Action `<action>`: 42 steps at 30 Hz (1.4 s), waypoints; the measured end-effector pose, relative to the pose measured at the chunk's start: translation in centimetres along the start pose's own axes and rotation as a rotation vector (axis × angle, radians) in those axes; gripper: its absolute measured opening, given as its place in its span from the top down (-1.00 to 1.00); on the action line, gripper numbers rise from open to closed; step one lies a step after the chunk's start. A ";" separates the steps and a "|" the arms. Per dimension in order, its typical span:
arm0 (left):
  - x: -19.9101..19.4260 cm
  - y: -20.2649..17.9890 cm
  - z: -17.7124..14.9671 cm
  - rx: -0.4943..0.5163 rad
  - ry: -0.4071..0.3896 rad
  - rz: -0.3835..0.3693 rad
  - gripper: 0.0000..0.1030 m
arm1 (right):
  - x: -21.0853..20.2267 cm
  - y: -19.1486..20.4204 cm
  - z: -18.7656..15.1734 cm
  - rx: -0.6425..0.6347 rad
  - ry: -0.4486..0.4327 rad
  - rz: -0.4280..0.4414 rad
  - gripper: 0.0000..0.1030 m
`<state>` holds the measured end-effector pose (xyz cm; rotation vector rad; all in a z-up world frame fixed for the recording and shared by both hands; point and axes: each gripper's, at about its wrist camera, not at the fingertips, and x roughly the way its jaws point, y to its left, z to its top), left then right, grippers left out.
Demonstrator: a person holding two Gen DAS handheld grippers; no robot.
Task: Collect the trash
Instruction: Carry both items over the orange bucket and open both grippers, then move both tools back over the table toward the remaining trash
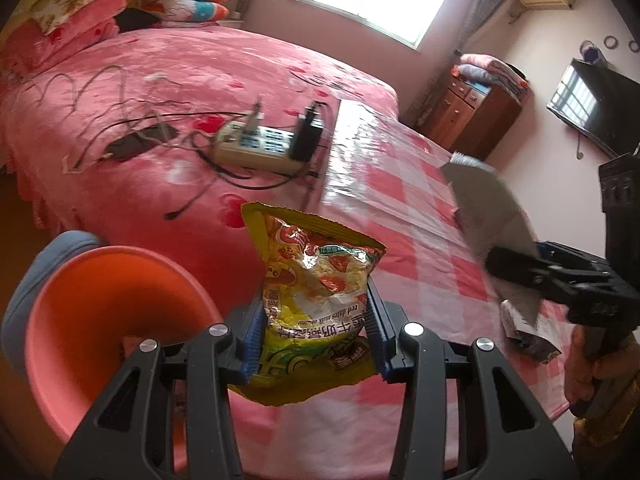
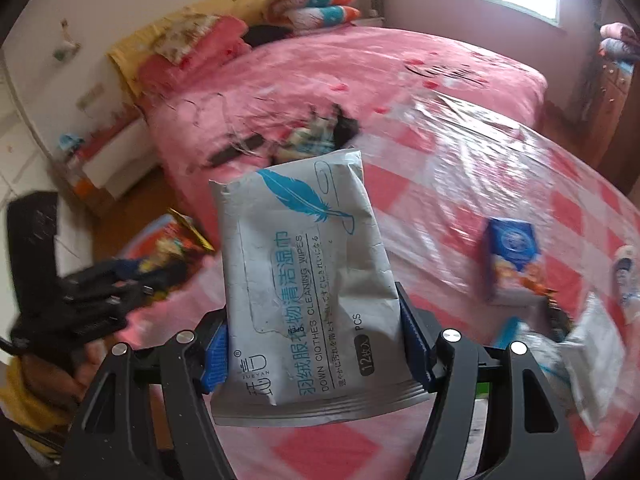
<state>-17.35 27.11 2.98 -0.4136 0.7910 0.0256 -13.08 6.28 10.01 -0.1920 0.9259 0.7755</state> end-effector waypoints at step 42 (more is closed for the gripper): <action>-4.4 12.8 -4.1 -0.243 -0.002 0.284 -0.55 | 4.3 7.7 -2.0 0.075 -0.060 0.202 -0.74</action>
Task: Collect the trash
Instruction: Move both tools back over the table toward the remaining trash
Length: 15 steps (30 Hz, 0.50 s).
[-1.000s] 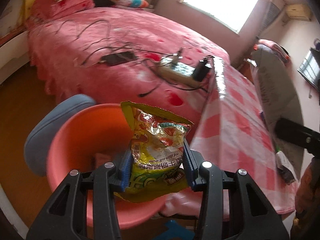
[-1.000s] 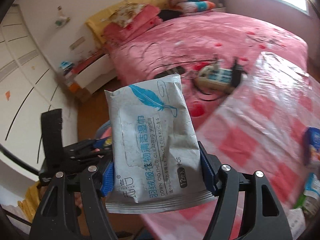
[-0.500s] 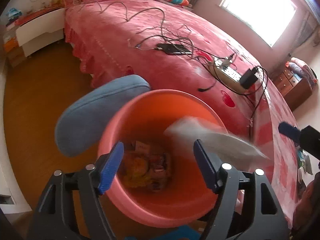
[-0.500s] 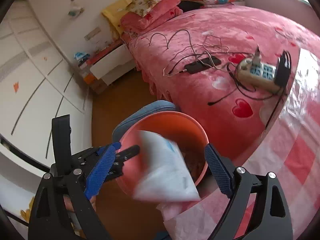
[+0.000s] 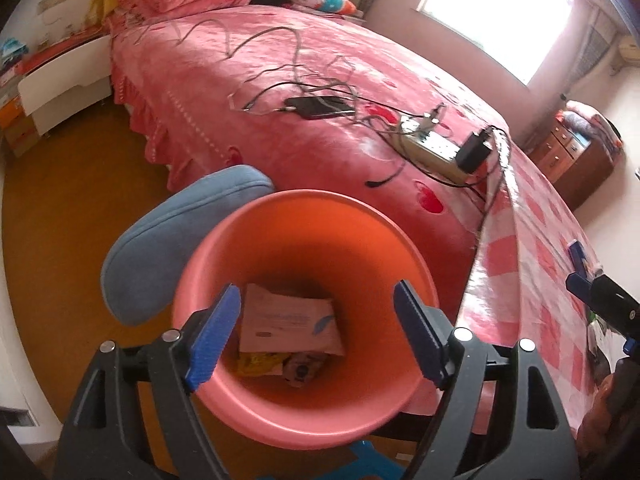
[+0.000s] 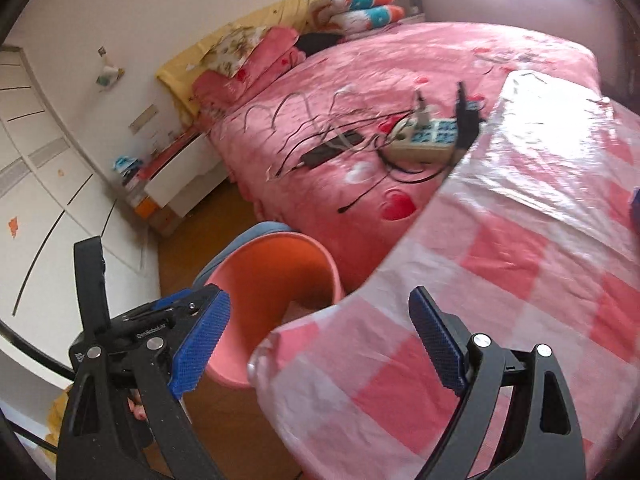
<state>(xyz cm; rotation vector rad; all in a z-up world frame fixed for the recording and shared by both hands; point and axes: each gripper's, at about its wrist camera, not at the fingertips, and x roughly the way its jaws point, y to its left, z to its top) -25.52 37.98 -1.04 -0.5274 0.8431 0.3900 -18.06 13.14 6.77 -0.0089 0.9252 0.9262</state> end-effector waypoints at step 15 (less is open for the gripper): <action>-0.9 -8.0 -0.8 0.144 0.023 -0.104 -0.55 | -5.4 -3.4 -2.5 0.030 -0.123 -0.057 -0.83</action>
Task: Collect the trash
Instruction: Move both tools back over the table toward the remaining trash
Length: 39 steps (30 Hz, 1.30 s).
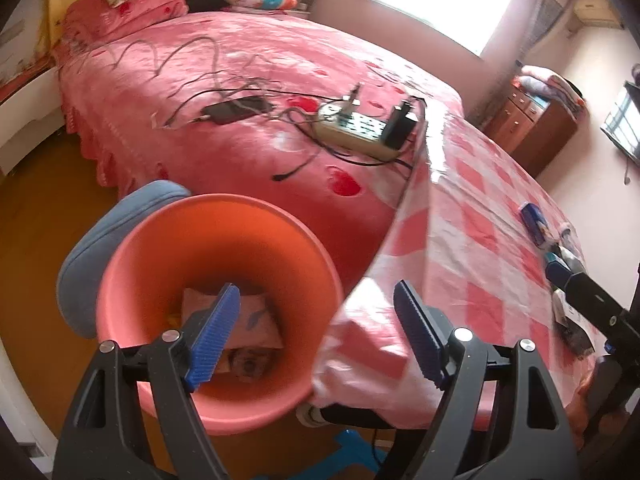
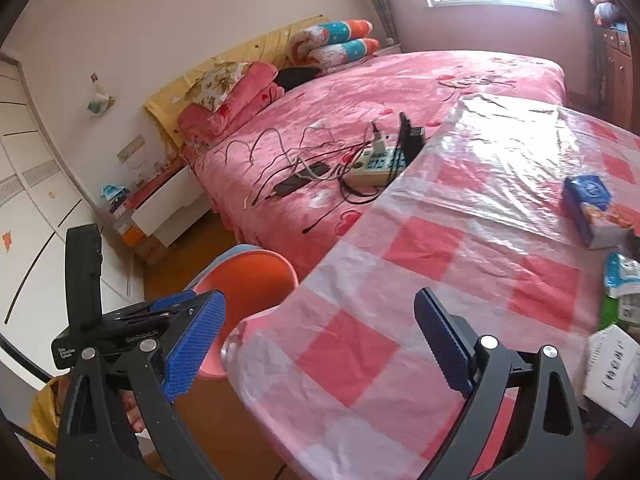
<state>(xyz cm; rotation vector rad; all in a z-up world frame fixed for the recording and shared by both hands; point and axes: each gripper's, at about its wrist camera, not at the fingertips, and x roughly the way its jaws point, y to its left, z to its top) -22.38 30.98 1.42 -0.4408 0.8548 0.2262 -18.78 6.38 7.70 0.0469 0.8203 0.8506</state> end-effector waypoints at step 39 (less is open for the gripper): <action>2.8 -18.6 -2.9 0.300 0.132 -0.130 -0.55 | -14.2 -13.1 -4.6 0.183 -0.220 -0.076 -0.83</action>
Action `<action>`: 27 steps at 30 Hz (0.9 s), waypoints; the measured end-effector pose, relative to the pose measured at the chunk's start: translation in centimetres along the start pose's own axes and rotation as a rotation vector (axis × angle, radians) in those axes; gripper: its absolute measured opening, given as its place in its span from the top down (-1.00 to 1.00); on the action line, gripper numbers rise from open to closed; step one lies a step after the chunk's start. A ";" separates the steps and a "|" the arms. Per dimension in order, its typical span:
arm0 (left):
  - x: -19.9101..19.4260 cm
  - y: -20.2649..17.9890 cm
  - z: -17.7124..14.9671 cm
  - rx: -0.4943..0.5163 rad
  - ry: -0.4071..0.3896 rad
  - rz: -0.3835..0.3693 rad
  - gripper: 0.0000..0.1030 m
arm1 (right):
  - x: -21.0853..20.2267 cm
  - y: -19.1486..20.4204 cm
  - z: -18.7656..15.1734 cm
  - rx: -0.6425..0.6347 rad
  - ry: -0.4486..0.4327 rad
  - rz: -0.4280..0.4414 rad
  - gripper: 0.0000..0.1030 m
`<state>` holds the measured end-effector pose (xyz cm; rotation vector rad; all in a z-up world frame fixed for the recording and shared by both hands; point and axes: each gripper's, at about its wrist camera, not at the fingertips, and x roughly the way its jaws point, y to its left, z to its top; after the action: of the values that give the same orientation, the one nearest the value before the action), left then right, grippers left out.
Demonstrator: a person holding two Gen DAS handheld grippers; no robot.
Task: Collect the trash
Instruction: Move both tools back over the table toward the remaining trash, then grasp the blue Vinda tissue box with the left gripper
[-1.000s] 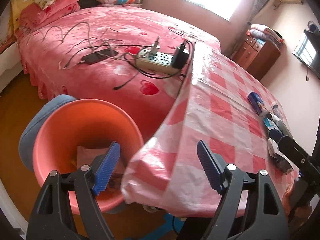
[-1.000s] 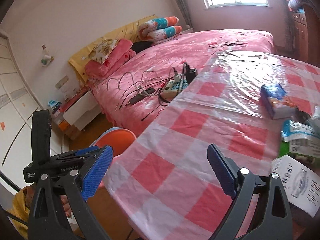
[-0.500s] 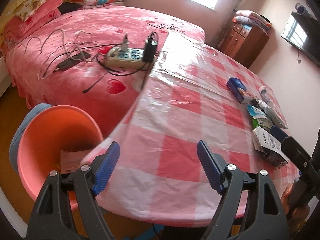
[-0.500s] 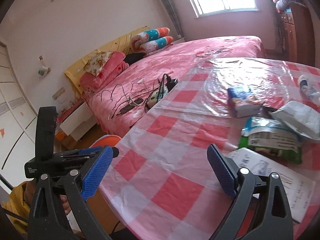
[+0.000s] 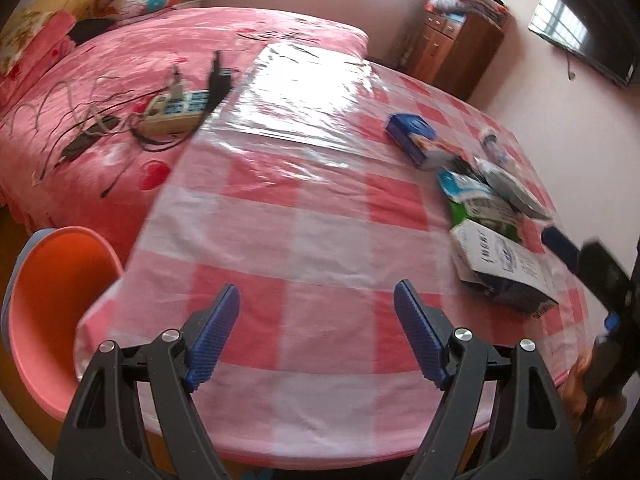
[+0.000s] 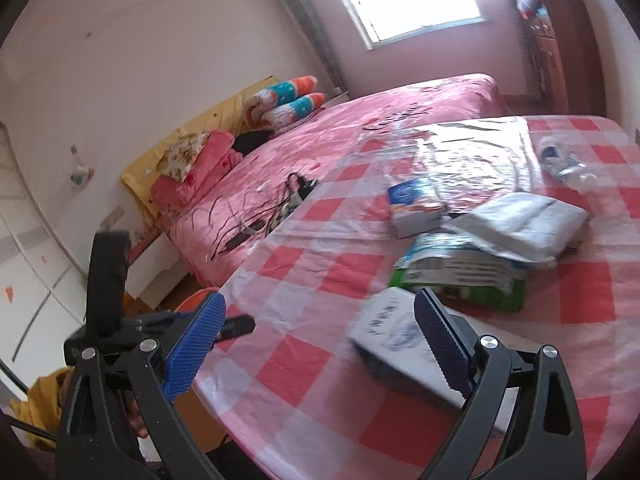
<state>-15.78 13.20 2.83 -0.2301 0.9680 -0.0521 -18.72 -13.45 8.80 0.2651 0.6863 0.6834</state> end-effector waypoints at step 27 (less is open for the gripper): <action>8.4 -10.3 11.3 -0.062 0.051 -0.081 -0.55 | -0.1 -7.5 -1.2 0.091 0.177 0.013 -0.83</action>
<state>-1.13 3.90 4.39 -0.3267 1.0118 -0.1030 -15.90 -19.11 4.68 0.2952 0.8865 0.6938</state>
